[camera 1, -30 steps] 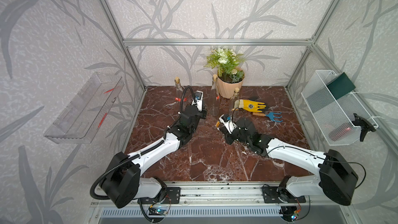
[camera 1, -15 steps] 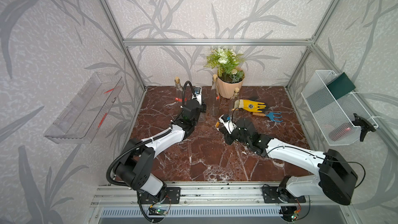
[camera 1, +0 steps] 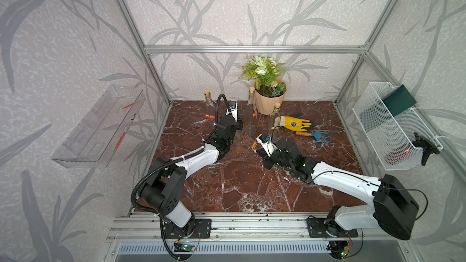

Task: Remove the label from the bottle
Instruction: Place the bottle at the center of the board.

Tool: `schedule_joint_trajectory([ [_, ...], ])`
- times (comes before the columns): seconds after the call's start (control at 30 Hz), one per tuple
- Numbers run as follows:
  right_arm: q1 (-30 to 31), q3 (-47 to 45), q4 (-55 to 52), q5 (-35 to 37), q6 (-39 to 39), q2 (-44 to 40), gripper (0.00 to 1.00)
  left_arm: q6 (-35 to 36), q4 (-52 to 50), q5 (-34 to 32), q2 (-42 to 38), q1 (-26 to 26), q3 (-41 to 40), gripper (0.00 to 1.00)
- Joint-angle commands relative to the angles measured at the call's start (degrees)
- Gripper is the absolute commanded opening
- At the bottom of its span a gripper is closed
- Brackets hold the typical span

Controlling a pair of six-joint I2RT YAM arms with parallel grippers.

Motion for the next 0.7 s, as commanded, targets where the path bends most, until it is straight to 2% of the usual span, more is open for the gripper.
schedule_joint_trajectory([
  [0.0,0.39,-0.05,1.76,-0.26,0.41,0.11,0.00,0.42,4.14,-1.33,0.17,0.25,2.59,0.02],
  [0.3,0.39,0.00,2.53,-0.58,0.58,0.81,0.00,0.60,3.43,-2.11,0.10,0.25,2.33,0.26],
  [0.67,0.38,-0.61,3.69,-0.65,0.72,1.24,0.00,-0.89,1.45,-1.23,-2.31,0.14,0.74,0.39],
])
